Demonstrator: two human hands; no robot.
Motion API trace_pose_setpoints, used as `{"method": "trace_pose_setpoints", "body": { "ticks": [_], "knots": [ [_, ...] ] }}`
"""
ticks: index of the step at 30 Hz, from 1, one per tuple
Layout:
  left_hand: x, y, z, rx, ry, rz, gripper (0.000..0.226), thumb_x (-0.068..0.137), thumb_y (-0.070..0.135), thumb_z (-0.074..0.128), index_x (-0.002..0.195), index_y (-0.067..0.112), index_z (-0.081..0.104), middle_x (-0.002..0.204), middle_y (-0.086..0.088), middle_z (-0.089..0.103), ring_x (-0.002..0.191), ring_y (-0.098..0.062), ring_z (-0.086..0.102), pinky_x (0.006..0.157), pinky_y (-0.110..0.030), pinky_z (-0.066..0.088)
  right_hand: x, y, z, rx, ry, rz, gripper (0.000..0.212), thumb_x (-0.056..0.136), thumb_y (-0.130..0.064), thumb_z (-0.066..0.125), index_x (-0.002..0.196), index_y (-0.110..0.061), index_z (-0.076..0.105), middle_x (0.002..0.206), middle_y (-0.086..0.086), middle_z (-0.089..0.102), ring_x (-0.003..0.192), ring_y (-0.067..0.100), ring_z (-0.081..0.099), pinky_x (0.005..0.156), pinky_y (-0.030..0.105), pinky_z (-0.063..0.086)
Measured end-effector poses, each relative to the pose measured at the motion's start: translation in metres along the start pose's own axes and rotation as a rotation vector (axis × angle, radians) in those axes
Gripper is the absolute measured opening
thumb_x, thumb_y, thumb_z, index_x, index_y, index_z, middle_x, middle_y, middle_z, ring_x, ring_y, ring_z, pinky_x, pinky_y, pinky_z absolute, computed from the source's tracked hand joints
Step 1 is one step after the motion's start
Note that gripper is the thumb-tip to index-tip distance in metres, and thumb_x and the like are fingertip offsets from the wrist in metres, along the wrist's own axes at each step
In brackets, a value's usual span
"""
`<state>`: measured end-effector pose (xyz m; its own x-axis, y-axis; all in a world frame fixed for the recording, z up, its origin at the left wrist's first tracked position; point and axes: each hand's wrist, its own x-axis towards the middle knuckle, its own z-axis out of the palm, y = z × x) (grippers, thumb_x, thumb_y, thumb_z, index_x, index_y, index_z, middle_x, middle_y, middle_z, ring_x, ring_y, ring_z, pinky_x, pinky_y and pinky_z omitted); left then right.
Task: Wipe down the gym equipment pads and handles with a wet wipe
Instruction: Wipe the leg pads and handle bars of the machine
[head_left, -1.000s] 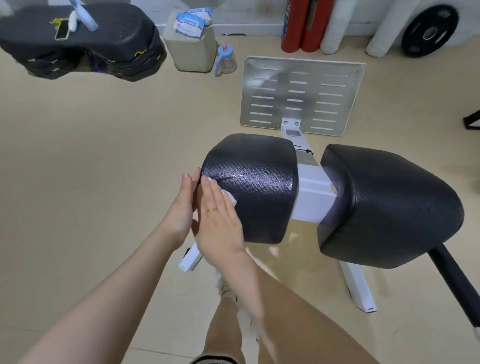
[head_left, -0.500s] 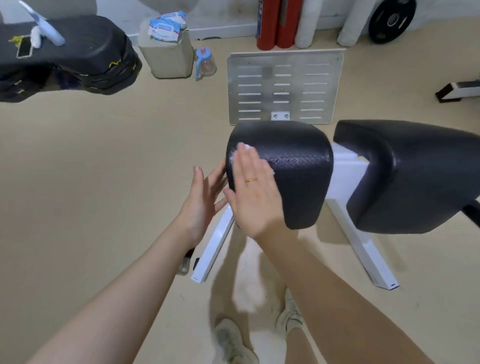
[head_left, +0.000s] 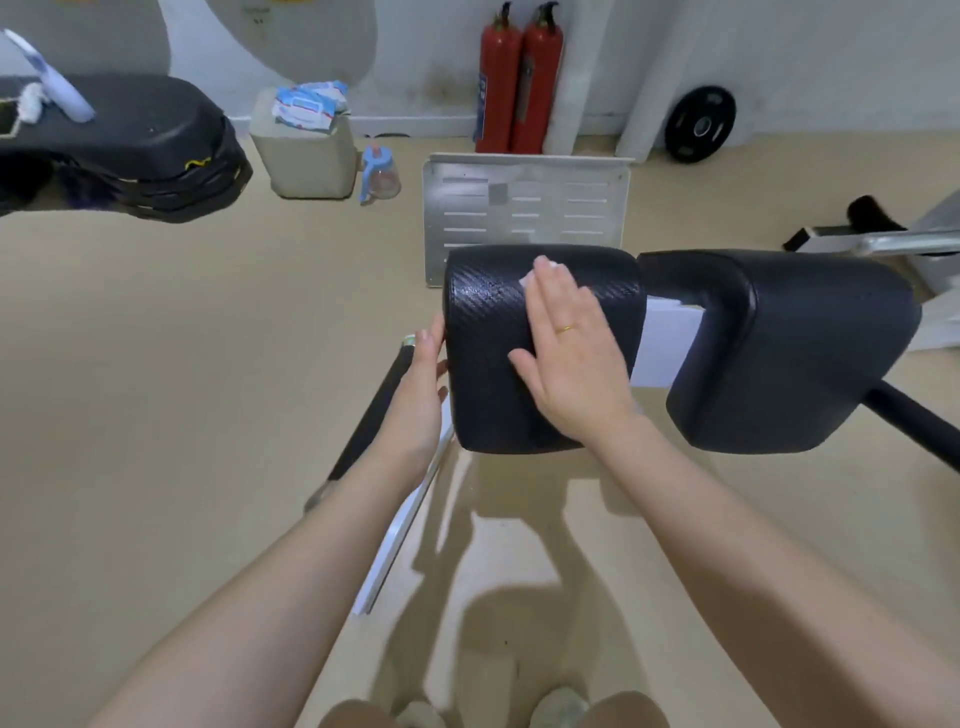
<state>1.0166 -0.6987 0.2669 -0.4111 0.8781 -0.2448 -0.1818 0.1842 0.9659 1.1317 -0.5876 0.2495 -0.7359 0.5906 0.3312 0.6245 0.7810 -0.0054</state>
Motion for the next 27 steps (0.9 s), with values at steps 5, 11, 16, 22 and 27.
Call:
{"method": "trace_pose_setpoints", "body": {
  "ticks": [5, 11, 16, 22, 27],
  "knots": [
    [0.012, -0.037, 0.016, -0.116, 0.186, 0.175, 0.052, 0.099, 0.044, 0.010, 0.144, 0.027, 0.030, 0.150, 0.009, 0.035, 0.137, -0.006, 0.032, 0.117, -0.032, 0.022, -0.055, -0.019, 0.047, -0.148, 0.030, -0.353, 0.070, 0.087, -0.044, 0.035, 0.141, 0.000, 0.032, 0.151, 0.014, 0.029, 0.140, 0.026, 0.023, 0.114, 0.037, 0.012],
    [0.018, -0.075, 0.011, -0.065, 0.135, 0.431, 0.052, 0.100, 0.042, 0.008, 0.141, 0.028, 0.039, 0.138, 0.014, 0.050, 0.124, 0.000, 0.048, 0.098, -0.011, 0.041, -0.082, -0.002, 0.092, -0.307, 0.190, -0.515, 0.066, 0.092, -0.045, 0.032, 0.143, -0.004, 0.026, 0.153, 0.005, 0.021, 0.141, 0.019, 0.018, 0.115, 0.034, 0.011],
    [0.012, -0.086, 0.018, -0.047, 0.102, 0.556, 0.044, 0.101, 0.035, 0.010, 0.131, 0.032, 0.042, 0.128, 0.019, 0.054, 0.113, 0.015, 0.049, 0.085, -0.002, 0.041, -0.041, 0.011, 0.060, -0.277, 0.366, -0.294, 0.066, 0.089, -0.044, 0.034, 0.141, -0.004, 0.033, 0.149, 0.012, 0.032, 0.138, 0.024, 0.031, 0.112, 0.035, 0.014],
    [0.015, -0.092, 0.019, 0.009, 0.126, 0.554, 0.036, 0.101, 0.040, 0.017, 0.122, 0.040, 0.046, 0.121, 0.027, 0.054, 0.105, 0.023, 0.049, 0.082, 0.001, 0.039, -0.046, 0.019, 0.060, -0.159, 0.354, -0.221, 0.068, 0.089, -0.042, 0.033, 0.143, -0.002, 0.029, 0.152, 0.014, 0.026, 0.141, 0.027, 0.023, 0.113, 0.035, 0.007],
    [0.022, -0.097, 0.017, 0.165, 0.215, 0.545, 0.074, 0.084, 0.068, 0.030, 0.147, 0.029, 0.024, 0.153, 0.015, 0.026, 0.141, 0.002, 0.019, 0.119, -0.036, 0.014, -0.108, 0.027, 0.107, -0.326, 0.252, -0.459, 0.066, 0.093, -0.044, 0.033, 0.145, -0.005, 0.027, 0.153, 0.008, 0.023, 0.142, 0.020, 0.017, 0.114, 0.037, 0.019]
  ]
}}
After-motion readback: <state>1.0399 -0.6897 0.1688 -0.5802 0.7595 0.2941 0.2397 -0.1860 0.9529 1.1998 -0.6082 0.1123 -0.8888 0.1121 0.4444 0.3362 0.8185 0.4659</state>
